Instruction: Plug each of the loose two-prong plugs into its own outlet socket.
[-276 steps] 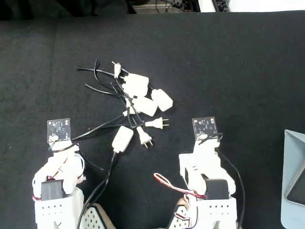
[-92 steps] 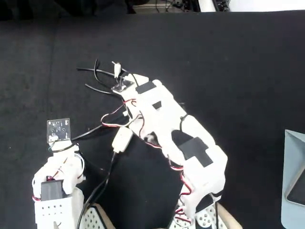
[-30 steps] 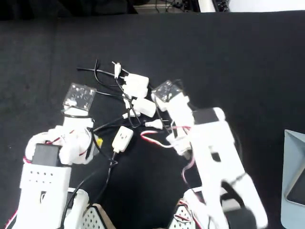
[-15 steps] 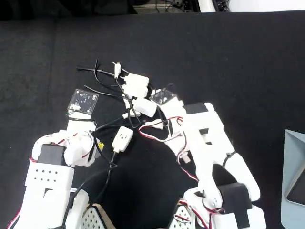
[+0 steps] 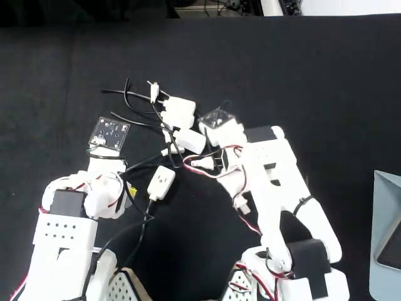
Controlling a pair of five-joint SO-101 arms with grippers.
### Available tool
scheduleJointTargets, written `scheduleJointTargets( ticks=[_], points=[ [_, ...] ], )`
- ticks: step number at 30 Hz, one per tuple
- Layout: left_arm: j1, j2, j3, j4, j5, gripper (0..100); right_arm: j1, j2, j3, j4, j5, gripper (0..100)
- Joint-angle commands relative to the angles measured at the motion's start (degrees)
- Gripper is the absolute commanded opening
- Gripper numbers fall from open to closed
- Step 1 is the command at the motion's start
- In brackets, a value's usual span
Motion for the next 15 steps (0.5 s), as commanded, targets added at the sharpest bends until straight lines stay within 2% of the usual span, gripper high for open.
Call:
scheduleJointTargets(
  ticks=[1, 10, 15],
  points=[
    [0.48, -0.35, 1.01, -2.02, 0.53, 21, 0.79, 0.13, 0.04, -1.58, -0.35, 8.8],
    [0.48, -0.35, 2.86, -4.04, 0.53, 21, 0.97, 8.57, -0.84, -2.99, -0.35, 8.9],
    [0.48, -0.35, 2.86, -4.04, 0.53, 21, 3.87, 12.97, -2.15, -4.57, -0.09, 8.9]
  ],
)
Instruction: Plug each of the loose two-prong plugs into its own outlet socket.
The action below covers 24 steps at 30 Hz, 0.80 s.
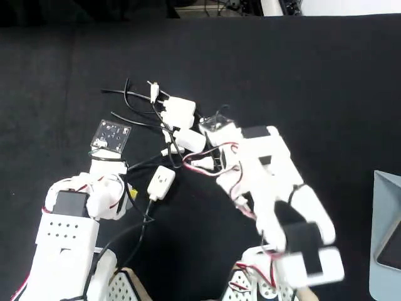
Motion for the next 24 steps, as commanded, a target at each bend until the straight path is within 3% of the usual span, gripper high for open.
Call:
scheduleJointTargets(
  ticks=[1, 13, 19, 24],
  points=[
    [0.48, -0.35, -0.48, -1.05, 0.53, 21, 2.37, 1.36, -2.42, -0.62, 0.00, 8.7],
    [0.75, -0.35, -0.48, -1.05, 0.53, 21, 2.02, -0.40, -4.44, 2.37, 0.09, 1.1],
    [0.84, -0.35, -3.74, -0.97, 0.88, 21, 1.32, -18.33, -8.13, 10.55, 0.18, 1.1],
    [0.92, -0.35, -8.57, -1.14, 5.80, 21, -5.19, -33.71, -10.86, 16.09, -0.44, 1.1]
  ],
)
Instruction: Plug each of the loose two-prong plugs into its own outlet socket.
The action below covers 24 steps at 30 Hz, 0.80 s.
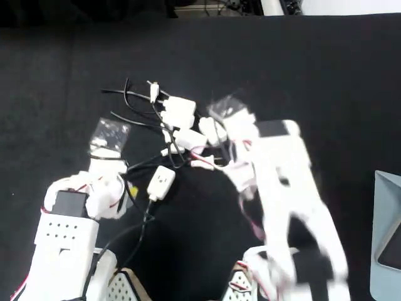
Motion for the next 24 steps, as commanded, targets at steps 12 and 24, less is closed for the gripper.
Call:
scheduleJointTargets(
  ticks=[12, 24],
  points=[
    [3.03, -0.35, -10.68, -12.04, 11.43, 21, -22.07, -24.13, 3.82, -8.97, -10.20, 1.1],
    [17.10, -0.44, -18.42, -11.78, 14.86, 21, -29.98, -27.74, 9.89, -18.11, -11.78, 1.1]
  ],
)
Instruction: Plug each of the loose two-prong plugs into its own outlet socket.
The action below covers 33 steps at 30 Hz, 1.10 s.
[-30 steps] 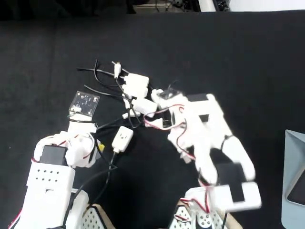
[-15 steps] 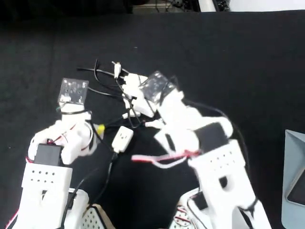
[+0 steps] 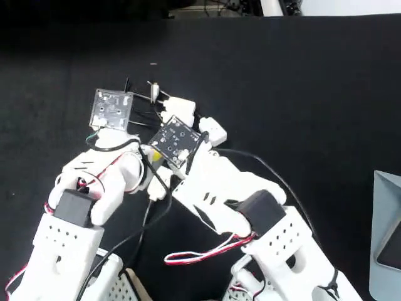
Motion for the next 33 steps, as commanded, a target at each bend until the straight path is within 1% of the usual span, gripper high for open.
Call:
scheduleJointTargets(
  ticks=[1, 4, 7, 10, 14, 15, 17, 20, 23, 26, 29, 31, 33],
  points=[
    [4.53, -0.44, -6.29, 2.02, 0.53, 21, -1.05, -1.01, -0.48, -1.23, -0.62, 1.1],
    [6.81, -0.44, -7.60, 4.40, 0.79, 21, -0.70, -1.01, 0.57, -2.64, -0.62, 1.1],
    [5.93, -0.44, -7.43, 4.48, 0.53, 21, -0.62, -1.01, 1.27, -3.25, -0.62, 1.1],
    [1.80, -0.44, -7.69, 4.75, 0.70, 21, 0.79, -1.01, 1.36, -3.16, -0.70, 1.1],
    [-4.97, -0.44, -7.34, 4.92, 0.35, 21, 7.03, -1.01, 1.27, -3.16, -1.32, 1.1],
    [-6.29, 0.18, -7.25, 5.54, -0.18, 21, 8.97, -0.92, 1.27, -3.25, -2.29, 1.1],
    [-7.34, 0.79, -7.52, 9.49, -3.25, 21, 12.48, -0.66, 1.89, -4.31, -3.78, 1.1],
    [-5.85, 4.57, -7.69, 16.44, -8.26, 21, 17.05, -0.66, 5.23, -8.62, -4.75, 1.1],
    [-4.70, 11.16, -7.69, 18.81, -11.52, 21, 21.27, -0.66, 7.78, -12.66, -6.07, 1.1],
    [-1.80, 17.93, -7.78, 18.64, -13.27, 21, 24.62, -0.66, 7.96, -14.07, -7.65, 1.1],
    [3.65, 23.12, -7.96, 17.85, -12.84, 21, 26.20, -0.66, 7.96, -14.07, -8.35, 1.1],
    [6.02, 25.85, -7.52, 15.82, -11.43, 21, 26.46, -0.66, 8.04, -14.15, -8.35, 1.1],
    [6.81, 28.04, -7.08, 13.45, -9.23, 21, 26.46, -0.66, 8.13, -14.15, -8.35, 1.1]
  ],
)
